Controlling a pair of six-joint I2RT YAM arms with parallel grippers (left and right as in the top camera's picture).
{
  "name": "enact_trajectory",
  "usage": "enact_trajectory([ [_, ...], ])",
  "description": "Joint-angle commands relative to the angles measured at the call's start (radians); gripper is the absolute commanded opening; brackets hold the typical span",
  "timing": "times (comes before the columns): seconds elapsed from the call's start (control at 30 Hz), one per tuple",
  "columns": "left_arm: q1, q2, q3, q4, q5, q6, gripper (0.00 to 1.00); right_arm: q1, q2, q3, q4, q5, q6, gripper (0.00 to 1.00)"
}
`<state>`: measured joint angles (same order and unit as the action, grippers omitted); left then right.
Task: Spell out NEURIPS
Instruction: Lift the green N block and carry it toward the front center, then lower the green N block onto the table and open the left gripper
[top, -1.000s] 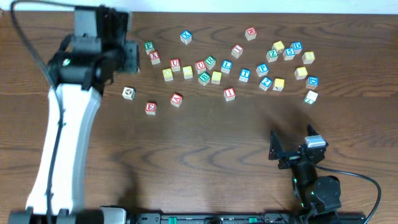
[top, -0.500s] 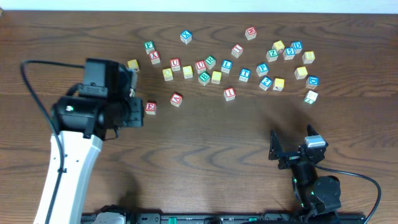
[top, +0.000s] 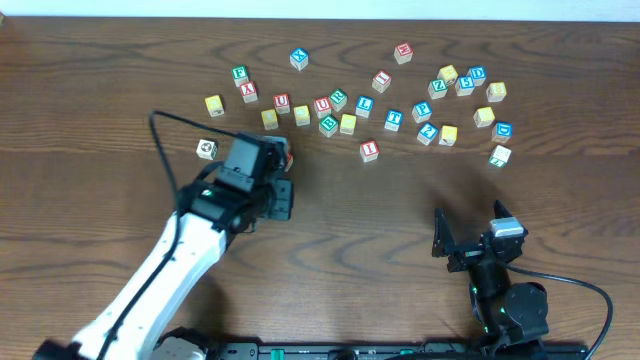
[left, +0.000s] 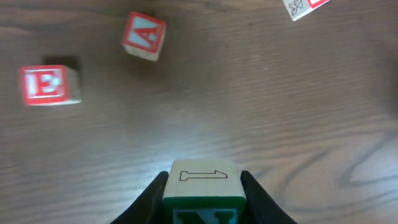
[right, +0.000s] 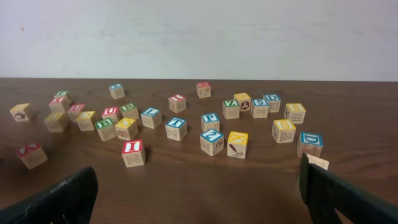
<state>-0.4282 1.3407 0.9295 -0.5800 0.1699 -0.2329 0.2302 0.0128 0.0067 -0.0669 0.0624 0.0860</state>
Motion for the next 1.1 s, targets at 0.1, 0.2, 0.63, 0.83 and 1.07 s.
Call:
enact_trajectory([
  [0.1, -0.038, 0.153, -0.009, 0.034, -0.069, -0.088, 0.09, -0.008, -0.002, -0.001, -0.004, -0.002, -0.013, 0.99],
  [0.2, -0.051, 0.216, -0.009, 0.038, -0.070, -0.088, 0.09, -0.008, -0.002, -0.001, -0.004, -0.002, -0.013, 0.99],
  [0.63, -0.076, 0.337, -0.009, 0.140, -0.119, -0.087, 0.09, -0.008, -0.002, -0.001, -0.004, -0.002, -0.013, 0.99],
  [0.83, -0.076, 0.337, -0.009, 0.160, -0.149, -0.087, 0.09, -0.008, -0.002, -0.001, -0.004, -0.002, -0.013, 0.99],
  [1.07, -0.076, 0.337, -0.009, 0.167, -0.182, -0.088, 0.09, -0.008, -0.002, -0.001, -0.004, -0.002, -0.013, 0.99],
])
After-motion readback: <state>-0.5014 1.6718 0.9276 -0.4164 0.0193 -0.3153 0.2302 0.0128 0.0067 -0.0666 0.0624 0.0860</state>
